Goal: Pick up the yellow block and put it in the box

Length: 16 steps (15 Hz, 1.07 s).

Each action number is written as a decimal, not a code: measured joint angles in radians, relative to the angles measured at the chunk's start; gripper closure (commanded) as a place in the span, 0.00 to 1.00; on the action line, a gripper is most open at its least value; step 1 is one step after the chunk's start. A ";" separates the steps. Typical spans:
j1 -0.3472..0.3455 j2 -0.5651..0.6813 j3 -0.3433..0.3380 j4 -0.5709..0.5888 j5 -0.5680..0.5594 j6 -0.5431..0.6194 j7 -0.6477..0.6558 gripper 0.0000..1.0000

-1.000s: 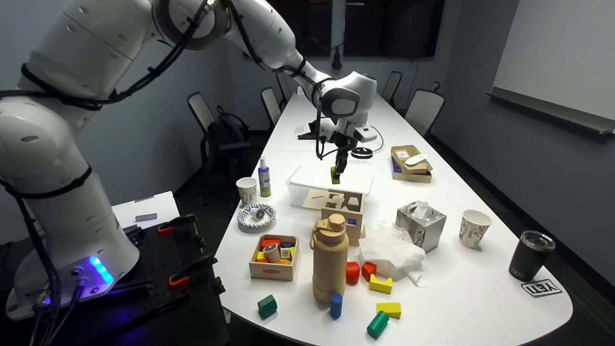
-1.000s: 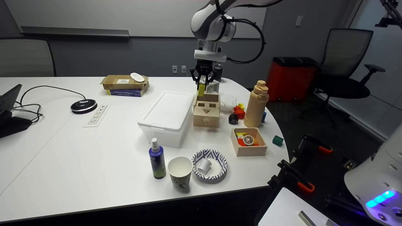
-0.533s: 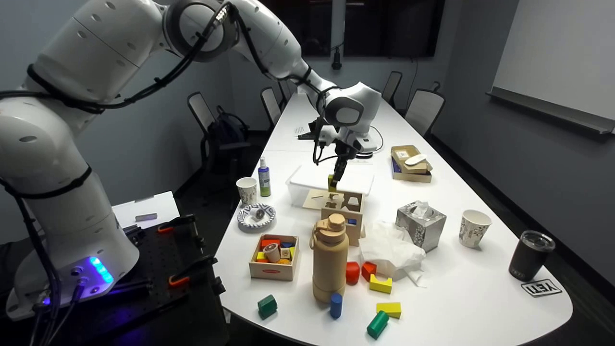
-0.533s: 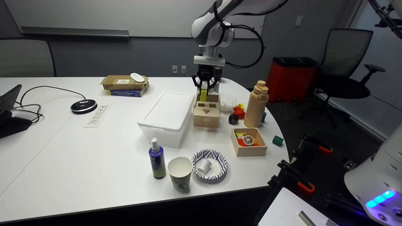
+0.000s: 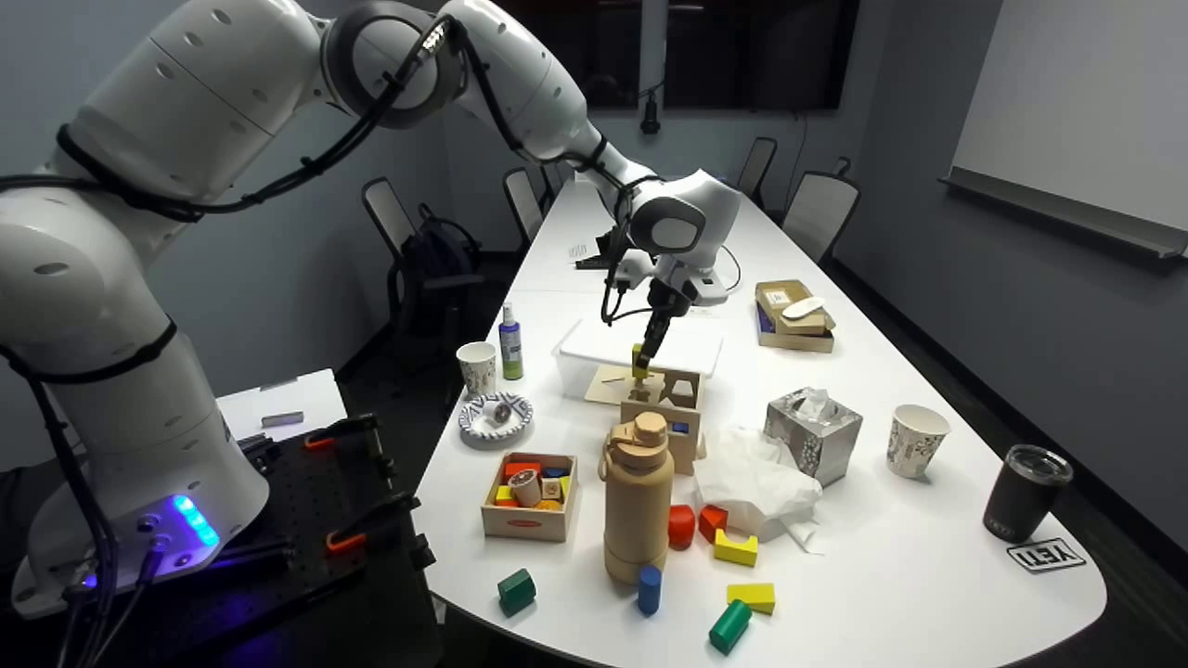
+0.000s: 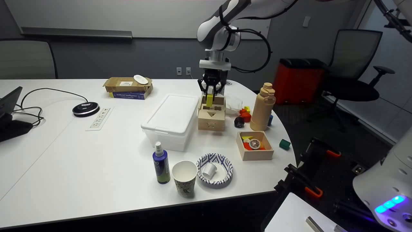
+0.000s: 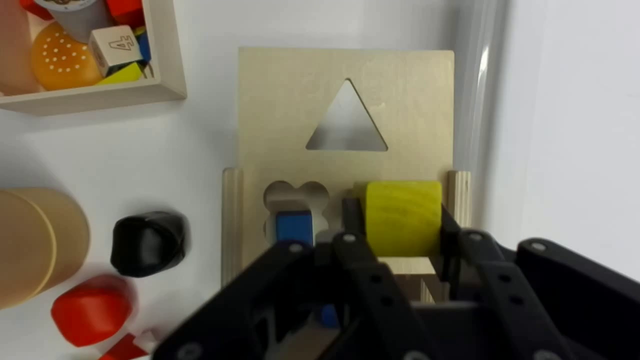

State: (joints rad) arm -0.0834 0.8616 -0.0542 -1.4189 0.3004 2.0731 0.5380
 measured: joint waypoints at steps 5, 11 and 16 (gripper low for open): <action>0.000 0.016 0.000 0.006 0.002 0.000 0.002 0.92; 0.001 0.036 0.000 0.038 0.005 -0.001 0.005 0.92; 0.003 0.055 0.001 0.064 0.005 -0.001 0.021 0.92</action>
State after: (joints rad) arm -0.0800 0.9166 -0.0532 -1.3552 0.3050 2.0720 0.5587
